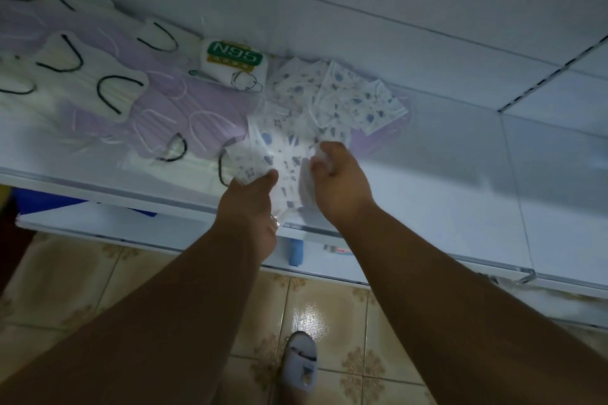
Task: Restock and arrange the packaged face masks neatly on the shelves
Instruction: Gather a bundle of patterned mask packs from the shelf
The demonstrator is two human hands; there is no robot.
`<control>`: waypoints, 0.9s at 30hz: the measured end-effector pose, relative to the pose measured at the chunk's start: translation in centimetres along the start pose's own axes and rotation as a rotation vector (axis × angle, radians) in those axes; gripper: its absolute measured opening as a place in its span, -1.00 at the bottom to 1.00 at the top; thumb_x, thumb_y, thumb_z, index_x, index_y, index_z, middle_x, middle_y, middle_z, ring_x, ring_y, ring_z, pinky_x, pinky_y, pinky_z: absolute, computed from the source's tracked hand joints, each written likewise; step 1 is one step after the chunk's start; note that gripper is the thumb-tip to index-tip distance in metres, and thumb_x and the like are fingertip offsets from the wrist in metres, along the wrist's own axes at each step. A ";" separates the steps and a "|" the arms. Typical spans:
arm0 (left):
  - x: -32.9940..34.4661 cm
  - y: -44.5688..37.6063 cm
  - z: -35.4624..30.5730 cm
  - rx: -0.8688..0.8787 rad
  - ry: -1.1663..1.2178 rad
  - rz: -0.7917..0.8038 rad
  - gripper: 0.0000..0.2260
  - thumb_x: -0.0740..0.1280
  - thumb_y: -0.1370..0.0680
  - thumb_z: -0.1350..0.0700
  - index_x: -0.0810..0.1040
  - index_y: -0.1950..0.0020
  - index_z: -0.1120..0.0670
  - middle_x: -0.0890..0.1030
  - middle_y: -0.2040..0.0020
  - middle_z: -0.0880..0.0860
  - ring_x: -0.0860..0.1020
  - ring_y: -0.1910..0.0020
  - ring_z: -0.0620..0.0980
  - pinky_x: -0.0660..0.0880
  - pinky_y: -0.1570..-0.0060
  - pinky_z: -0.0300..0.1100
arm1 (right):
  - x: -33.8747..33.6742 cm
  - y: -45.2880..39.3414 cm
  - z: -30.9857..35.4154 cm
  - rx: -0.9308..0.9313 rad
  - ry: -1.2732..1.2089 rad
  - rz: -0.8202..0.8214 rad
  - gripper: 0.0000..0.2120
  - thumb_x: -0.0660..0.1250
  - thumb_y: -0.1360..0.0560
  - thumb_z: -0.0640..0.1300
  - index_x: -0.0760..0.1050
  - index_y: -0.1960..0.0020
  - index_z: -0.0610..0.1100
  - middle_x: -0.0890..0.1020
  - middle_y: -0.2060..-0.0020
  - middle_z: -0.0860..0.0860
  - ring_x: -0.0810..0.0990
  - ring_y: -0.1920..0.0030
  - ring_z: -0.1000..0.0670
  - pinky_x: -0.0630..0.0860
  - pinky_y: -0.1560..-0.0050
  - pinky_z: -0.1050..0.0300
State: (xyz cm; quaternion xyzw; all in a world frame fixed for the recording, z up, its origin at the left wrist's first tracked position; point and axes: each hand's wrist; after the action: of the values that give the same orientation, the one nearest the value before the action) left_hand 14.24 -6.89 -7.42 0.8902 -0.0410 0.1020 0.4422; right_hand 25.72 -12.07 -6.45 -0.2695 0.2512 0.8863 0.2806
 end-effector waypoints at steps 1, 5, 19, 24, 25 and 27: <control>-0.2 -0.1 0.0 -0.017 0.022 0.015 -0.40 0.58 -0.28 0.04 0.53 -0.30 -0.02 0.63 -0.26 0.06 0.61 -0.20 0.18 0.52 -0.22 0.10 | 0.3 0.5 -0.1 0.018 -0.023 0.035 -0.66 0.16 -0.66 -0.02 0.39 -0.42 0.01 0.48 -0.37 -0.01 0.46 -0.33 -0.04 0.31 -0.32 0.17; -0.9 -0.3 0.0 -0.025 -0.014 0.023 -0.53 0.41 -0.55 0.18 0.41 -0.44 0.14 0.51 -0.39 0.21 0.50 -0.33 0.28 0.47 -0.10 0.02 | 1.0 1.9 -0.1 -0.075 -0.058 -0.079 -0.70 0.19 -0.64 0.00 0.43 -0.35 0.00 0.50 -0.33 0.02 0.47 -0.32 -0.02 0.36 -0.38 0.05; -3.5 -0.3 -1.2 -0.111 0.013 0.137 -0.53 0.51 -0.45 0.22 0.53 -0.32 -0.01 0.62 -0.27 0.06 0.60 -0.20 0.19 0.53 -0.22 0.12 | 1.2 2.2 0.2 0.446 -0.626 -0.286 -0.62 0.37 -0.55 0.06 0.42 -0.31 -0.03 0.62 -0.02 0.00 0.63 -0.03 -0.06 0.58 -0.19 -0.05; -3.6 0.5 -0.7 -0.137 0.065 0.198 -0.65 0.39 -0.55 0.29 0.55 -0.32 0.06 0.64 -0.24 0.13 0.62 -0.19 0.20 0.53 -0.24 0.12 | 1.6 3.5 0.8 0.532 -0.981 0.073 -0.62 0.48 -0.48 0.08 0.58 -0.19 -0.11 0.70 -0.08 -0.09 0.70 -0.06 -0.15 0.59 -0.16 -0.24; -3.7 0.7 -0.5 -0.120 0.061 0.215 -0.65 0.39 -0.55 0.29 0.56 -0.32 0.05 0.66 -0.21 0.12 0.63 -0.17 0.19 0.53 -0.24 0.16 | 1.8 3.6 0.8 0.513 -1.100 0.143 -0.70 0.47 -0.50 -0.05 0.60 -0.19 -0.13 0.71 -0.08 -0.13 0.70 -0.06 -0.19 0.57 -0.14 -0.31; -3.8 1.1 -0.3 -0.069 0.009 0.237 -0.64 0.41 -0.55 0.27 0.55 -0.33 0.07 0.67 -0.20 0.13 0.65 -0.15 0.19 0.53 -0.24 0.17 | 2.2 3.5 0.9 0.501 -1.174 0.161 -0.77 0.45 -0.50 -0.23 0.62 -0.16 -0.17 0.71 -0.06 -0.16 0.71 -0.03 -0.21 0.56 -0.10 -0.38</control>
State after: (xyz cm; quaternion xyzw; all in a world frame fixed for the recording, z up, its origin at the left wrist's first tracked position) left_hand 10.31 -7.40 -7.22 0.8627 -0.1474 0.1562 0.4578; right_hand 21.69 -13.24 -6.13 0.3537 0.2745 0.8191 0.3586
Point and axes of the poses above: each hand's wrist, its own y-axis away from the middle knuckle, its own x-axis out of the palm, z = x × y
